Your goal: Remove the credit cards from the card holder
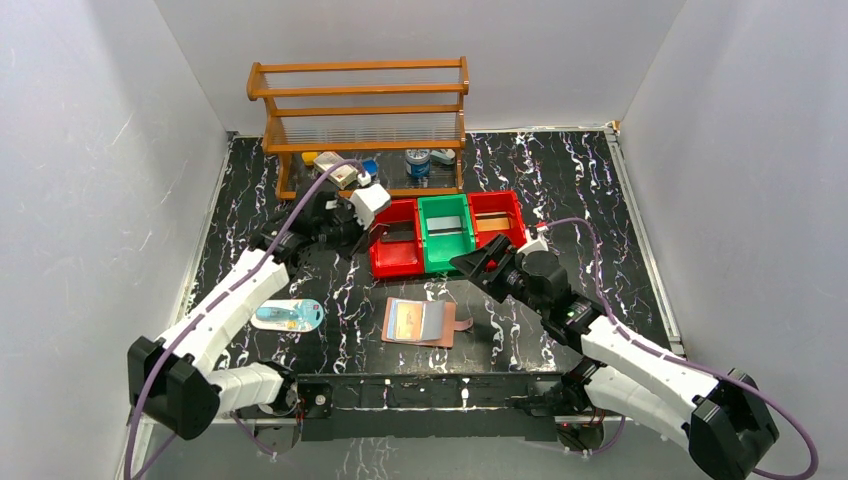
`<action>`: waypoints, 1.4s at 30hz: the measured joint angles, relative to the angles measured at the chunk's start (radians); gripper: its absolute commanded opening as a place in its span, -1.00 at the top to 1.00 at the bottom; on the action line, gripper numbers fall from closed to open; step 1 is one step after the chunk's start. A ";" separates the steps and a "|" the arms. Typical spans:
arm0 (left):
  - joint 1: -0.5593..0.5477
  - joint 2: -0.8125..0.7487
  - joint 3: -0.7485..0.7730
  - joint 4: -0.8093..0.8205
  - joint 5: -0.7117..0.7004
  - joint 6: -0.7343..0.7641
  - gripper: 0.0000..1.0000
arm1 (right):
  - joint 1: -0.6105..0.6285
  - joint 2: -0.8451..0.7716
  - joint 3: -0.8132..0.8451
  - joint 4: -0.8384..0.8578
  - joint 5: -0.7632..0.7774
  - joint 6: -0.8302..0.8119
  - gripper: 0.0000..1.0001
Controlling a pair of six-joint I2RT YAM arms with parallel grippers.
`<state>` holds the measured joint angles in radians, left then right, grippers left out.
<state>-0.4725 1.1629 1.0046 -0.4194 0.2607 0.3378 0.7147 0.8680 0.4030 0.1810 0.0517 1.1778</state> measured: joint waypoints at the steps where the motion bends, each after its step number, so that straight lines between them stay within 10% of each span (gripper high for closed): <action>1: 0.000 0.021 0.016 0.000 -0.003 0.022 1.00 | 0.000 -0.003 0.000 0.000 0.003 0.000 -0.97; 12: -0.032 0.307 0.222 0.027 -0.045 0.206 1.00 | 0.000 -0.053 0.000 -0.023 0.040 0.000 -0.97; 42: -0.127 0.583 0.200 0.205 -0.279 0.496 1.00 | 0.000 -0.157 -0.026 -0.095 0.100 0.024 -0.97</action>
<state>-0.5995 1.7454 1.2041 -0.2146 -0.0185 0.8337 0.7143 0.7109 0.3771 0.0864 0.1520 1.2022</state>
